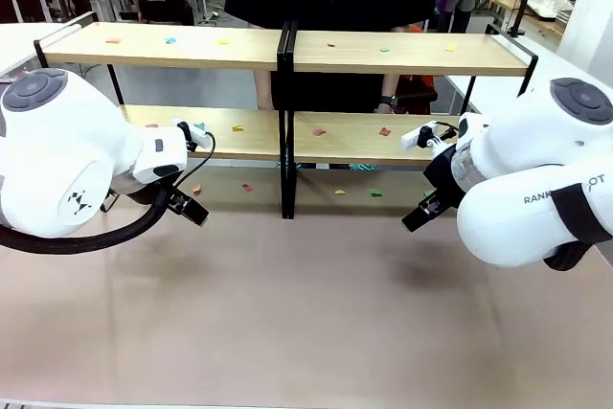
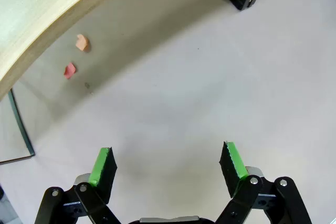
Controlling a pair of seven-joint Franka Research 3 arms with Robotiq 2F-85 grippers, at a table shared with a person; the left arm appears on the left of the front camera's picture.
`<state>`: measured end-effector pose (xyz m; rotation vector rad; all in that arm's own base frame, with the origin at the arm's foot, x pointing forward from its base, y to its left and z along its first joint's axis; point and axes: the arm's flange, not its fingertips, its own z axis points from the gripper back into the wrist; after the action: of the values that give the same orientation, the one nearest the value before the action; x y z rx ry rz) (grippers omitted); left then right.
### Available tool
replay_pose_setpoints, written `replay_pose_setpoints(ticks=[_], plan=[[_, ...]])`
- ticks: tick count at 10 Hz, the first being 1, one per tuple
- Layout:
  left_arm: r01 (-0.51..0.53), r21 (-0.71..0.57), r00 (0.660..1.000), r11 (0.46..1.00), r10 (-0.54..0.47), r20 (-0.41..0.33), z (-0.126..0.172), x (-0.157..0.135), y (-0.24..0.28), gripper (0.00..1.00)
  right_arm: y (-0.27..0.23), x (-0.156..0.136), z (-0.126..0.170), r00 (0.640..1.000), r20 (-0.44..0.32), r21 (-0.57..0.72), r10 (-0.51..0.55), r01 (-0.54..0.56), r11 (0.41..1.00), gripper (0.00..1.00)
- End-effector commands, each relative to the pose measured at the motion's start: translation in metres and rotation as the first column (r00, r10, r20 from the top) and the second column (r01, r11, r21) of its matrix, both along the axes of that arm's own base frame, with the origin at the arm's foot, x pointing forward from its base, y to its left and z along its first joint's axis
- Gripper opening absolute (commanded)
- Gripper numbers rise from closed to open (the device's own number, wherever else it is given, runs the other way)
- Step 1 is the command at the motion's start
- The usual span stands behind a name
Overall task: Clean the shelves.
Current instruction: Pick up the Duster when the human hands it over.
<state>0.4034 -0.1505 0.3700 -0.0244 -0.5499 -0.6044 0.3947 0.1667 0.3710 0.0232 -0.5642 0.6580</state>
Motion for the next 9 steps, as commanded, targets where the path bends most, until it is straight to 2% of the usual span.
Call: replay_pose_setpoints(ticks=[1,2,3,4,5,7,8,9], plan=[[0.000,0.000,1.000,1.000,0.000,0.000,0.000,0.000,0.000,1.00,0.000,0.000,0.000,1.000,0.000,0.000,0.000,0.000,1.000,1.00],[0.114,-0.077,0.993,0.991,-0.116,-0.019,0.033,-0.011,0.027,1.00,-0.018,-0.018,0.038,0.997,0.027,0.022,0.068,-0.068,0.997,1.00],[0.117,-0.127,0.990,0.985,-0.126,-0.062,0.070,-0.029,0.057,1.00,-0.047,-0.035,0.080,0.993,0.039,0.027,0.108,-0.109,0.994,1.00],[0.142,-0.236,0.988,0.961,-0.152,-0.026,0.108,-0.048,0.094,1.00,-0.083,-0.049,0.126,0.984,0.015,0.100,0.177,-0.178,0.979,1.00],[0.212,-0.301,0.977,0.930,-0.211,0.036,0.133,-0.055,0.126,1.00,-0.106,-0.056,0.154,0.976,-0.009,0.185,0.217,-0.212,0.960,1.00],[0.385,-0.393,0.922,0.835,-0.369,0.118,0.167,-0.066,0.182,1.00,-0.141,-0.069,0.182,0.964,0.005,0.271,0.266,-0.257,0.927,1.00],[0.416,-0.473,0.906,0.777,-0.398,0.143,0.180,-0.068,0.207,1.00,-0.161,-0.069,0.193,0.960,0.017,0.297,0.279,-0.271,0.916,1.00],[0.424,-0.507,0.903,0.751,-0.392,0.175,0.193,-0.064,0.215,1.00,-0.169,-0.068,0.200,0.957,0.036,0.321,0.287,-0.283,0.904,1.00]])
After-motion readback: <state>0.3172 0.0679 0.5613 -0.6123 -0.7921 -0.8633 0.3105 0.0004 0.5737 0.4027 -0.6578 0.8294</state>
